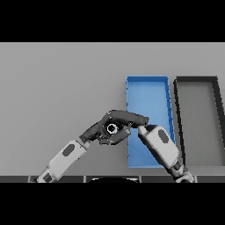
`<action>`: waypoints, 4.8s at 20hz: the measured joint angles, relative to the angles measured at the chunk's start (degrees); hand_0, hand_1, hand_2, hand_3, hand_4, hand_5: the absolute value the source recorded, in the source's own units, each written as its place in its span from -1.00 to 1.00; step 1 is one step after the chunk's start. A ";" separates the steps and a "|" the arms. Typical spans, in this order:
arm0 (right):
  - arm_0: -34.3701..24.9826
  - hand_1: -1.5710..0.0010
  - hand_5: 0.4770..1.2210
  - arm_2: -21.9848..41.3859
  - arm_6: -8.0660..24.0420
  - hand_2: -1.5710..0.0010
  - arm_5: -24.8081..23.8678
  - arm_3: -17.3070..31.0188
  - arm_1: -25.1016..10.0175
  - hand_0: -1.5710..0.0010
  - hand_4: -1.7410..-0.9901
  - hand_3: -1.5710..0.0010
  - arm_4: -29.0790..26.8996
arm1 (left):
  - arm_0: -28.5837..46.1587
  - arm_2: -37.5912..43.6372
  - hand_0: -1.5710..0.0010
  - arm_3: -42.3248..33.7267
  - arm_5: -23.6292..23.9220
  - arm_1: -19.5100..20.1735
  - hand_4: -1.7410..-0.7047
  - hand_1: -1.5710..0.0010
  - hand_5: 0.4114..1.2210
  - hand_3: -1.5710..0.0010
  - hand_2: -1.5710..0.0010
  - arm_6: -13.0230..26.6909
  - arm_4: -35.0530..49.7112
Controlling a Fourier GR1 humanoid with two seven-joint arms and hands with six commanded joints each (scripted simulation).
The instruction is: Pick up the blue pipe and place it into the blue bin.
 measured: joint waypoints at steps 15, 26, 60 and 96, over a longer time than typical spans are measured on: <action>2.39 -0.99 0.96 -0.88 -0.73 -0.99 2.03 -1.61 3.82 -0.99 -0.34 -0.98 5.80 | -1.67 -1.38 0.52 0.77 -2.20 3.53 0.26 0.55 0.73 0.55 0.59 -6.40 -2.73; 3.29 -1.00 1.00 -3.85 -5.40 -1.00 5.09 -2.08 6.70 -1.00 -0.33 -1.00 7.23 | -2.37 -1.49 0.96 2.01 -1.32 3.59 0.64 0.96 -0.57 0.96 0.96 0.96 -2.70; -13.30 -1.00 0.73 -19.79 8.02 -1.00 -30.30 22.62 -14.72 -1.00 -1.00 -1.00 -14.75 | -0.30 -1.02 1.00 0.39 -1.43 4.47 0.65 1.00 -0.86 1.00 1.00 5.23 -0.66; -11.51 0.99 -0.46 24.57 5.74 0.99 -36.29 36.26 -31.31 0.99 0.63 0.99 -25.41 | -0.60 -1.30 1.00 0.73 -1.16 2.61 0.58 1.00 -0.86 1.00 1.00 6.04 -0.12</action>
